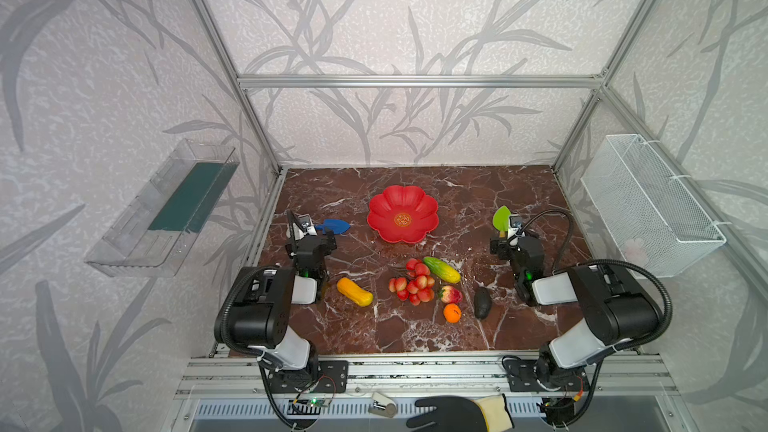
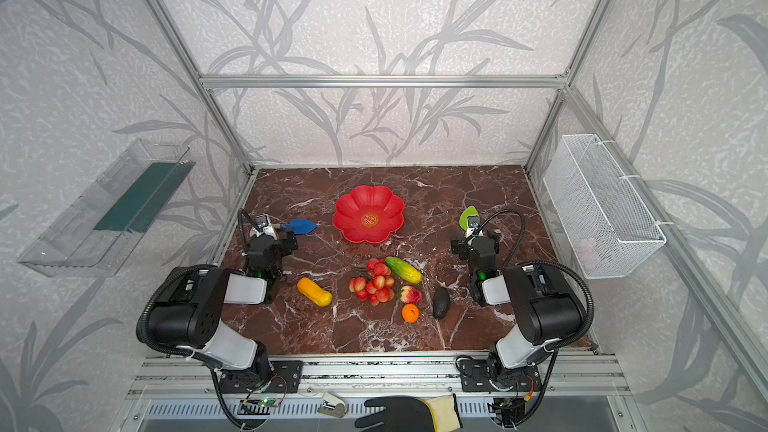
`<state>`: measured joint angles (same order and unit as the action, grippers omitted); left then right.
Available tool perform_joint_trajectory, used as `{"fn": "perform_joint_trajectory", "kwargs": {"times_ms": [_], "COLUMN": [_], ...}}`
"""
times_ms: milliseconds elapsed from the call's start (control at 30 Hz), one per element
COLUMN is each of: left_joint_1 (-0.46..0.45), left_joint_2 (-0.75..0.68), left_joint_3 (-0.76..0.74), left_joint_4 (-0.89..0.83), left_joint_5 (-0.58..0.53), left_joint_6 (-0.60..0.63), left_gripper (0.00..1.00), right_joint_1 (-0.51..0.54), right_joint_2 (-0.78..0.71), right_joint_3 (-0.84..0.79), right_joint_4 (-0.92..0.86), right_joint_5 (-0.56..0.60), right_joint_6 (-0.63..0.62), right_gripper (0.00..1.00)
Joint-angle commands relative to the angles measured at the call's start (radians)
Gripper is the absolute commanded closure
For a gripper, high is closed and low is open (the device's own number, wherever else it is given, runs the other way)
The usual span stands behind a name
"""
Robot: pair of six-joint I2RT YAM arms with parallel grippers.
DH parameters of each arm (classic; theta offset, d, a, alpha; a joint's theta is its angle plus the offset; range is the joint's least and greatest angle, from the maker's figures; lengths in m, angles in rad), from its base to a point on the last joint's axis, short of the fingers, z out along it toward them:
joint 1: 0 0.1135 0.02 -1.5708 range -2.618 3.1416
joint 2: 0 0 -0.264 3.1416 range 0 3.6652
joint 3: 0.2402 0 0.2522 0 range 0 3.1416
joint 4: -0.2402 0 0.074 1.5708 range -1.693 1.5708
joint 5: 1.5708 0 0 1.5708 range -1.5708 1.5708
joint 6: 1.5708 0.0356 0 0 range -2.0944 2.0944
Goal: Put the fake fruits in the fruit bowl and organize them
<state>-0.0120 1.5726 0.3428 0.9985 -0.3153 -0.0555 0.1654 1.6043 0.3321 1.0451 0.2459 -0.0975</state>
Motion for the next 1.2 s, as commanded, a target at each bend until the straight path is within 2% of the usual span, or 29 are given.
{"fn": "perform_joint_trajectory", "kwargs": {"times_ms": [0, 700, 767, 800, 867, 900, 933, 967, 1033, 1067, 1100, 1167], "left_joint_1": [0.003, 0.004, 0.003, 0.004, 0.005, 0.001, -0.026, -0.059, -0.107, -0.109, -0.109, -0.106], "left_joint_2": [0.004, 0.004, -0.004, -0.024, -0.059, -0.061, -0.073, -0.1, -0.187, -0.238, -0.275, -0.352], "left_joint_3": [0.016, 0.016, 0.012, 0.014, 0.017, 0.004, 0.005, 0.021, 0.107, 0.161, 0.207, 0.259], "left_joint_4": [-0.001, -0.003, 0.004, -0.017, -0.077, -0.044, -0.037, -0.085, -0.331, -0.486, -0.601, -0.712], "left_joint_5": [0.006, 0.006, -0.023, -0.063, -0.026, 0.038, 0.04, -0.004, -0.119, -0.14, -0.175, -0.237], "left_joint_6": [0.001, 0.0, -0.008, -0.024, -0.033, 0.027, 0.064, 0.089, 0.07, 0.004, -0.094, -0.272], "left_gripper": [0.01, 0.01, 0.01, 0.01, 0.01, 0.01, 0.01, 0.01, 0.01, 0.01, 0.01, 0.01], "right_joint_1": [0.003, 0.003, -0.002, -0.004, -0.004, -0.004, -0.004, -0.005, -0.005, -0.005, -0.011, -0.017], "right_joint_2": [-0.003, -0.003, -0.006, -0.033, -0.129, -0.176, -0.206, -0.24, -0.298, -0.331, -0.36, -0.403], "right_joint_3": [0.015, 0.017, 0.02, 0.03, 0.091, 0.14, 0.184, 0.233, 0.282, 0.287, 0.285, 0.268], "right_joint_4": [0.013, 0.009, 0.005, -0.037, -0.23, -0.372, -0.466, -0.566, -0.655, -0.688, -0.72, -0.745], "right_joint_5": [0.013, 0.011, -0.001, -0.003, -0.021, -0.015, 0.007, 0.037, 0.024, 0.027, -0.023, -0.147], "right_joint_6": [0.01, 0.012, 0.015, 0.016, 0.013, 0.014, 0.031, 0.086, 0.204, 0.302, 0.345, 0.309], "right_gripper": [0.01, 0.01, 0.01, 0.01, 0.01, 0.01, 0.01, 0.01, 0.01, 0.01, 0.01, 0.01]}}
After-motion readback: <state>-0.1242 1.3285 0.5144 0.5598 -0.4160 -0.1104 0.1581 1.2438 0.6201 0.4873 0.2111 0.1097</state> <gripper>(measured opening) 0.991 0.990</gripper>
